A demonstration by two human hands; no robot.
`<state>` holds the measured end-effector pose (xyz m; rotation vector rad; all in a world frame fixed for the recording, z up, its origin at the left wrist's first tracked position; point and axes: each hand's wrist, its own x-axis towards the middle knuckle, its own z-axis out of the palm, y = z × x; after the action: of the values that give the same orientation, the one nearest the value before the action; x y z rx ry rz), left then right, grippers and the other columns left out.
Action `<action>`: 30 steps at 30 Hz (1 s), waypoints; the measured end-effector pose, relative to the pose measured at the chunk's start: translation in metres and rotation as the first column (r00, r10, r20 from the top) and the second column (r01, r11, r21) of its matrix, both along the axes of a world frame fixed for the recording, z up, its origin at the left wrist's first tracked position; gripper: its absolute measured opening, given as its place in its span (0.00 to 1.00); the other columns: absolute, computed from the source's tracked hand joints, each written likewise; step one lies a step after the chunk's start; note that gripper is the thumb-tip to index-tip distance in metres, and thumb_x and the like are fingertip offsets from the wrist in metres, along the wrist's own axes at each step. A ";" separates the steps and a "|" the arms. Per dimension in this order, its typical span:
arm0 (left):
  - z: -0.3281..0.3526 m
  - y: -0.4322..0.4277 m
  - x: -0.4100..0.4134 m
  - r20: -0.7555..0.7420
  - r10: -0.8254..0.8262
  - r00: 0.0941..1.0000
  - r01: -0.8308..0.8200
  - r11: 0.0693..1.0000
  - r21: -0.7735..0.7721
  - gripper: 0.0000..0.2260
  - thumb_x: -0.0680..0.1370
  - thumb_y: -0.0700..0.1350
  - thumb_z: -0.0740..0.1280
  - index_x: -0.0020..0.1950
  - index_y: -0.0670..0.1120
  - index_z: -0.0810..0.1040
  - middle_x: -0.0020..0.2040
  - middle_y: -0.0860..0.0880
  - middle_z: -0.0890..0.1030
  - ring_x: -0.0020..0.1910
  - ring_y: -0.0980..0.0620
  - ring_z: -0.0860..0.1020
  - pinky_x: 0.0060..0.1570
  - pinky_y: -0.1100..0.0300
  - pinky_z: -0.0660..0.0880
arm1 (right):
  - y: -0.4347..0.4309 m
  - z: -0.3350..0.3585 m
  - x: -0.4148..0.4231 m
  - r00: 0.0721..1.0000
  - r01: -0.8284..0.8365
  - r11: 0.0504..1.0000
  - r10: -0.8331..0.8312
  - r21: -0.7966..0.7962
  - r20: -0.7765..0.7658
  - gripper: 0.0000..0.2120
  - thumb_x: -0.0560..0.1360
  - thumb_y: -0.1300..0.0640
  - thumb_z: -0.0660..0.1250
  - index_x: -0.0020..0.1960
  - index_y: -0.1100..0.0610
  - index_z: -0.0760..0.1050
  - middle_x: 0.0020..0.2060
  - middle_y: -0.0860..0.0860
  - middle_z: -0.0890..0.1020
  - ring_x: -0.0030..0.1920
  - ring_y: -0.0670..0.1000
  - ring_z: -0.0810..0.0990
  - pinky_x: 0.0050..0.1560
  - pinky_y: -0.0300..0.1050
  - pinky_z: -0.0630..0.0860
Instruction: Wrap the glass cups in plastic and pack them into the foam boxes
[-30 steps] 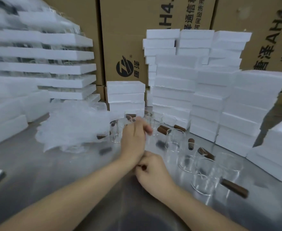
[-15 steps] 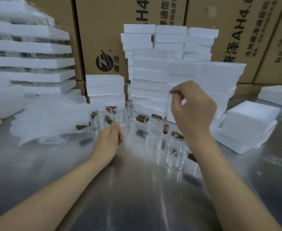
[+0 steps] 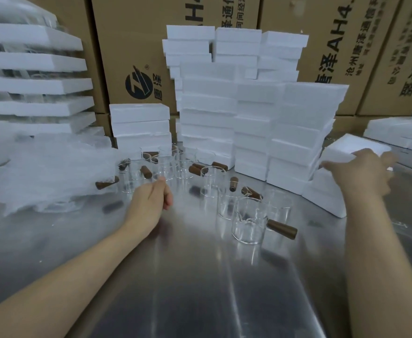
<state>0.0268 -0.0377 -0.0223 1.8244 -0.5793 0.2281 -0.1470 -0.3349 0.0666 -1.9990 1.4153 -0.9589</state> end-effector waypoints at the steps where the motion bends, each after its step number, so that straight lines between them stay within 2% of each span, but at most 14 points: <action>1: 0.000 -0.001 -0.001 -0.004 0.000 1.000 0.000 1.000 0.001 0.27 0.84 0.45 0.51 0.26 0.45 0.73 0.21 0.53 0.74 0.21 0.60 0.69 0.32 0.61 0.64 | 0.000 0.003 -0.001 0.998 0.019 0.999 -0.016 -0.045 0.059 0.28 0.70 0.47 0.73 0.64 0.60 0.71 0.73 0.56 0.57 0.68 0.64 0.64 0.64 0.62 0.67; 4: 0.000 -0.003 -0.004 -0.019 0.006 1.000 -0.006 1.000 0.010 0.27 0.84 0.47 0.51 0.26 0.45 0.73 0.21 0.53 0.74 0.21 0.60 0.69 0.32 0.59 0.64 | 0.011 0.024 -0.003 0.932 0.127 0.962 -0.032 -0.242 0.360 0.29 0.68 0.40 0.68 0.61 0.57 0.71 0.70 0.54 0.65 0.65 0.60 0.69 0.60 0.61 0.70; 7: 0.004 -0.004 -0.002 -0.073 0.008 0.997 -0.013 0.998 -0.069 0.27 0.84 0.47 0.51 0.27 0.45 0.73 0.22 0.52 0.74 0.21 0.57 0.69 0.28 0.63 0.67 | 0.057 0.040 0.009 0.785 0.136 0.757 0.312 -0.639 0.536 0.24 0.71 0.40 0.68 0.53 0.61 0.73 0.61 0.58 0.73 0.62 0.57 0.72 0.59 0.52 0.72; 9: 0.009 -0.003 0.000 -0.161 0.003 0.987 -0.042 0.971 -0.237 0.27 0.84 0.47 0.50 0.28 0.43 0.72 0.22 0.50 0.75 0.21 0.55 0.69 0.26 0.65 0.67 | 0.103 0.034 0.021 0.676 -0.095 0.501 0.667 -0.860 0.313 0.18 0.73 0.46 0.70 0.47 0.63 0.75 0.52 0.56 0.77 0.56 0.56 0.75 0.55 0.52 0.73; 11: 0.016 0.002 0.001 -0.254 0.015 0.967 -0.122 0.903 -0.412 0.26 0.84 0.47 0.49 0.30 0.41 0.73 0.26 0.45 0.76 0.24 0.50 0.70 0.26 0.61 0.66 | 0.144 0.020 0.030 0.534 -0.509 0.313 0.845 -0.802 -0.009 0.14 0.71 0.45 0.71 0.46 0.55 0.77 0.45 0.45 0.78 0.49 0.51 0.76 0.46 0.54 0.76; 13: 0.026 0.013 0.002 -0.279 0.103 0.955 -0.240 0.822 -0.517 0.22 0.83 0.47 0.50 0.35 0.42 0.75 0.30 0.46 0.78 0.27 0.48 0.73 0.26 0.61 0.68 | 0.167 0.004 0.037 0.463 -0.766 0.196 0.828 -0.612 -0.315 0.15 0.68 0.36 0.68 0.43 0.47 0.75 0.38 0.41 0.77 0.43 0.46 0.74 0.39 0.47 0.72; 15: 0.040 0.031 0.005 -0.260 0.223 0.940 -0.338 0.723 -0.602 0.16 0.81 0.47 0.52 0.40 0.47 0.76 0.34 0.54 0.80 0.33 0.55 0.77 0.30 0.64 0.71 | 0.173 -0.009 0.043 0.396 -0.849 0.084 0.755 -0.521 -0.523 0.19 0.67 0.31 0.65 0.41 0.46 0.74 0.36 0.41 0.77 0.38 0.45 0.73 0.35 0.42 0.66; 19: 0.058 0.061 0.013 -0.120 0.341 0.932 -0.337 0.699 -0.631 0.10 0.78 0.44 0.55 0.42 0.53 0.74 0.42 0.57 0.78 0.42 0.57 0.76 0.37 0.64 0.69 | 0.182 -0.023 0.046 0.183 -0.944 -0.070 0.703 -0.324 -0.687 0.22 0.65 0.28 0.65 0.41 0.47 0.77 0.33 0.41 0.78 0.34 0.41 0.74 0.32 0.39 0.65; 21: 0.052 0.061 0.015 -0.131 0.271 0.954 -0.296 0.759 -0.580 0.10 0.77 0.42 0.58 0.40 0.51 0.76 0.40 0.57 0.78 0.42 0.57 0.76 0.39 0.63 0.69 | 0.181 -0.017 0.044 0.137 -0.962 -0.046 0.771 -0.269 -0.622 0.22 0.67 0.28 0.61 0.42 0.45 0.80 0.34 0.37 0.80 0.32 0.36 0.73 0.33 0.36 0.64; 22: 0.046 0.058 0.015 -0.132 0.216 0.967 -0.253 0.793 -0.554 0.10 0.76 0.41 0.58 0.38 0.49 0.76 0.37 0.56 0.79 0.39 0.57 0.76 0.38 0.63 0.69 | 0.175 -0.011 0.043 0.187 -0.945 0.017 0.847 -0.327 -0.497 0.21 0.70 0.29 0.60 0.40 0.45 0.80 0.33 0.37 0.81 0.30 0.37 0.74 0.33 0.36 0.66; 24: 0.033 0.052 0.015 -0.089 0.122 0.988 -0.150 0.866 -0.476 0.13 0.76 0.37 0.57 0.35 0.45 0.77 0.31 0.56 0.79 0.33 0.59 0.75 0.35 0.66 0.69 | 0.149 0.002 0.043 0.482 -0.735 0.327 0.868 -0.594 -0.118 0.20 0.75 0.38 0.60 0.35 0.50 0.78 0.26 0.42 0.78 0.27 0.43 0.73 0.32 0.40 0.67; 26: 0.021 0.049 0.018 -0.075 0.050 0.996 -0.078 0.893 -0.444 0.15 0.76 0.34 0.56 0.33 0.43 0.77 0.28 0.56 0.80 0.31 0.59 0.75 0.34 0.67 0.69 | 0.111 0.011 0.040 0.784 -0.329 0.679 0.584 -0.657 0.212 0.20 0.77 0.46 0.59 0.31 0.56 0.71 0.22 0.46 0.70 0.26 0.49 0.68 0.29 0.42 0.61; 27: 0.018 0.049 0.020 -0.082 0.018 0.996 -0.054 0.889 -0.454 0.16 0.76 0.34 0.56 0.32 0.43 0.77 0.28 0.55 0.80 0.31 0.58 0.76 0.35 0.66 0.69 | 0.090 0.013 0.037 0.866 -0.160 0.793 0.398 -0.588 0.302 0.20 0.77 0.48 0.58 0.30 0.57 0.67 0.22 0.47 0.67 0.26 0.51 0.66 0.28 0.42 0.57; 30: 0.012 0.047 0.024 -0.116 -0.088 0.989 0.017 0.861 -0.508 0.21 0.76 0.35 0.57 0.28 0.48 0.81 0.30 0.53 0.81 0.35 0.53 0.77 0.42 0.62 0.71 | 0.029 -0.002 0.024 0.976 -0.004 0.924 0.087 -0.383 0.199 0.14 0.74 0.53 0.57 0.34 0.56 0.72 0.34 0.55 0.75 0.38 0.60 0.73 0.36 0.46 0.66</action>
<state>0.0512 0.0088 -0.0101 1.2970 -0.4217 0.1950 -0.1226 -0.3062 0.0648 -2.1065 1.1233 -1.4718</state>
